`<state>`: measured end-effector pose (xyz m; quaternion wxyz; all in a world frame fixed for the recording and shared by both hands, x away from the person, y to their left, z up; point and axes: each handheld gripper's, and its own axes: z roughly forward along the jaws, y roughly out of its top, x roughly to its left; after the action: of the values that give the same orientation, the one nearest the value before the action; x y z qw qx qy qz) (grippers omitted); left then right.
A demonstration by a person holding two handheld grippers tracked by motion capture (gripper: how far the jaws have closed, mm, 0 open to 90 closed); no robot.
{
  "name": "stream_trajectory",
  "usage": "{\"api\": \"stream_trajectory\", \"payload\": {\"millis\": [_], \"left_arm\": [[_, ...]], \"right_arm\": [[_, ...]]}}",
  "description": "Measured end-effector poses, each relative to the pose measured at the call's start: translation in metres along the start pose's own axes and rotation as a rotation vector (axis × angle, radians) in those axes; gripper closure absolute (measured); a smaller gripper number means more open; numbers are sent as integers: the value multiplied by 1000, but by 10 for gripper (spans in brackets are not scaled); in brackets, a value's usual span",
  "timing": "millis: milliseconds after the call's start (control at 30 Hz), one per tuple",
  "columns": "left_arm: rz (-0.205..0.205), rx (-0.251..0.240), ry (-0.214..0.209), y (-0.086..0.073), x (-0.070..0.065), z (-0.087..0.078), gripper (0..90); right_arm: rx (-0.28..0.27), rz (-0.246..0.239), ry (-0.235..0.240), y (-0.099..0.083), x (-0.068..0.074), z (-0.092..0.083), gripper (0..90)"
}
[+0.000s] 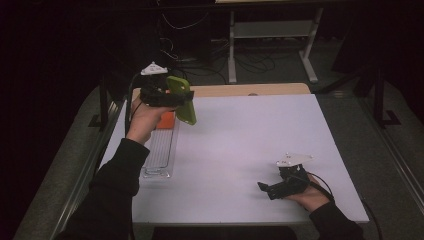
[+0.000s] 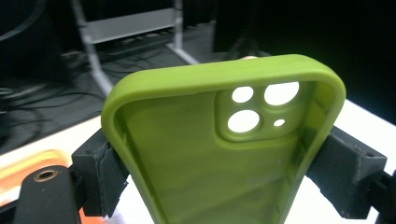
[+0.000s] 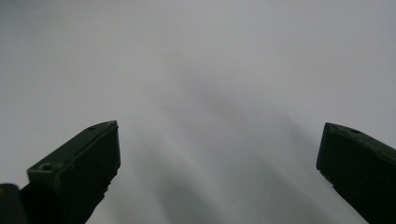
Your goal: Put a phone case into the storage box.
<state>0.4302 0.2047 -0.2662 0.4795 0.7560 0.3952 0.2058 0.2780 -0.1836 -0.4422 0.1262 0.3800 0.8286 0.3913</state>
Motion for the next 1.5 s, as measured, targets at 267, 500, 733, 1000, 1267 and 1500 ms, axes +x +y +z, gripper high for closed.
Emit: {"api": "stream_trajectory", "payload": {"millis": [267, 500, 733, 1000, 1267, 1500], "left_arm": [[-2, 19, 164, 4, 32, -3, 150], [-38, 75, 324, -6, 46, 9, 149], [-107, 118, 394, -23, 55, 24, 147], [-158, 141, 422, -35, 59, 36, 147], [-164, 186, 446, -49, 63, 45, 146], [-175, 224, 451, -63, 67, 54, 144]], "right_arm": [[5, 9, 11, 1, 0, 0, 0], [6, 9, 13, 1, 0, 0, 0], [4, 4, 14, 1, -1, -1, 0], [-3, 10, 13, 1, -1, -1, 0], [-3, 9, 8, 1, -1, -2, 0], [-2, 10, 11, 1, -1, -2, 0]]}}
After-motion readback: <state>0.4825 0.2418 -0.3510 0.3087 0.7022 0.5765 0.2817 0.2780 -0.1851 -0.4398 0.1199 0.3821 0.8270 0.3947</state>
